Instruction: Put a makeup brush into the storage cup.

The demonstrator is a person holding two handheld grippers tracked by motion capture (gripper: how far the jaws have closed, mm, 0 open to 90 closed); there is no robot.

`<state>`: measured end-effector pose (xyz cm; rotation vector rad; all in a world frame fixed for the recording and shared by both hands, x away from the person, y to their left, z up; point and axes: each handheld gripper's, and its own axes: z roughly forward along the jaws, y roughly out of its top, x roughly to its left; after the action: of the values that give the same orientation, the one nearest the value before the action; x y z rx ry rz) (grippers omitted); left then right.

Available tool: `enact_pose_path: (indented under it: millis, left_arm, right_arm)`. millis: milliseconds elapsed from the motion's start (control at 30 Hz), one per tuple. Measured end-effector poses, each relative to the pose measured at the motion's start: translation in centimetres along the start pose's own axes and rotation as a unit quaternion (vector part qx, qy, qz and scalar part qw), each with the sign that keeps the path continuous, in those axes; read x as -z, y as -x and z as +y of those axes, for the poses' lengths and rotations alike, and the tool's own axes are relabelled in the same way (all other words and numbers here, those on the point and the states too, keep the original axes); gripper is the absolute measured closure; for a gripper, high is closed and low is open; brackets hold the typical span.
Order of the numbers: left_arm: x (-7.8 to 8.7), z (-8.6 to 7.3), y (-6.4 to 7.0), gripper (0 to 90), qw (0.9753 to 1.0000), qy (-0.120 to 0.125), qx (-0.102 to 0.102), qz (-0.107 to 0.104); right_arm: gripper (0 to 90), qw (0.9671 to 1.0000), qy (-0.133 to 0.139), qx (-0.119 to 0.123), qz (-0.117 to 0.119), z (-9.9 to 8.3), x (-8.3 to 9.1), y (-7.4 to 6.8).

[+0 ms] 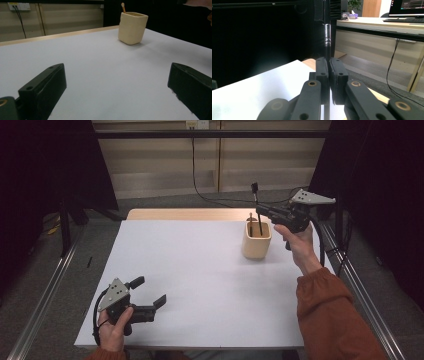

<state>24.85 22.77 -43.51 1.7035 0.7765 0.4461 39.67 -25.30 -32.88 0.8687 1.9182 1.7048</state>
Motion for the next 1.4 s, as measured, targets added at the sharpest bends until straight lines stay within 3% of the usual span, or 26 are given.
enact_pose_path:
  millis: [400,767,1400]
  left_arm:
    - [0.0,0.0,0.0,2.0,1.0000,0.000,0.002,-0.001]
    - [0.0,0.0,-0.1,2.0,1.0000,-0.001,0.000,-0.002]
    - [0.1,0.0,-0.1,2.0,1.0000,-0.001,0.001,-0.004]
  right_arm:
    - [85.6,0.9997,-0.011,-0.003,-0.022,0.5,-1.5,1.4]
    - [85.6,0.9991,-0.016,-0.016,-0.036,-0.5,-2.0,2.8]
    - [85.6,0.9980,-0.042,-0.015,-0.044,-2.6,-3.0,3.5]
